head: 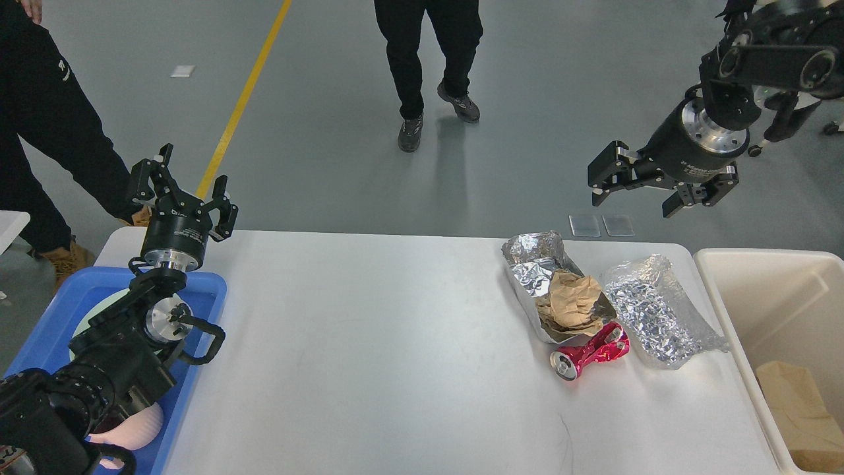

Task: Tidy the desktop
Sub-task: 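Raise the right gripper and bring it back over the table, then lower the right gripper and grasp the crumpled foil bag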

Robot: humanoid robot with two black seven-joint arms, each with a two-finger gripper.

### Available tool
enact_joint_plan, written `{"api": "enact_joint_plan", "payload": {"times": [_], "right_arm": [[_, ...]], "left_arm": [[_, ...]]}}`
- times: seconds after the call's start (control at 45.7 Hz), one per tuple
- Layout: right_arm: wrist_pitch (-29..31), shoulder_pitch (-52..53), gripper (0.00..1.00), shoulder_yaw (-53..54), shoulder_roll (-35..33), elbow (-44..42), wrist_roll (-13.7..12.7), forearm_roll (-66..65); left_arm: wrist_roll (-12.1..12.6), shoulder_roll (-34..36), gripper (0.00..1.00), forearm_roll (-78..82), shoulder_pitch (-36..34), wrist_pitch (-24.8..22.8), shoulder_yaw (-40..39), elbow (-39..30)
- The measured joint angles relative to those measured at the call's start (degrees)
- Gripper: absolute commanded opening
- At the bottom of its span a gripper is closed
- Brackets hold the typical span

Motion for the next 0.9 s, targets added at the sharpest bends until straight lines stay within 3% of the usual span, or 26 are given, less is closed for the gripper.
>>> {"api": "enact_joint_plan", "payload": {"times": [0.131, 0.503, 0.722, 0.897], "right_arm": [[4.9, 4.7, 1.0, 0.1, 0.4, 2.4, 0.0, 0.1], [5.5, 8.7, 1.0, 1.0, 0.1, 3.4, -0.1, -0.1], [5.2, -3.0, 1.0, 0.0, -2.4, -2.0, -0.1, -0.4], [-0.6, -16.9, 1.0, 0.4, -6.4, -11.0, -0.1, 0.3]], "left_arm": [[0.0, 0.0, 0.96, 0.0, 0.0, 0.0, 0.0, 0.0], [0.0, 0.0, 0.96, 0.0, 0.0, 0.0, 0.0, 0.0], [0.0, 0.0, 0.96, 0.0, 0.0, 0.0, 0.0, 0.0], [0.0, 0.0, 0.96, 0.0, 0.0, 0.0, 0.0, 0.0]]}}
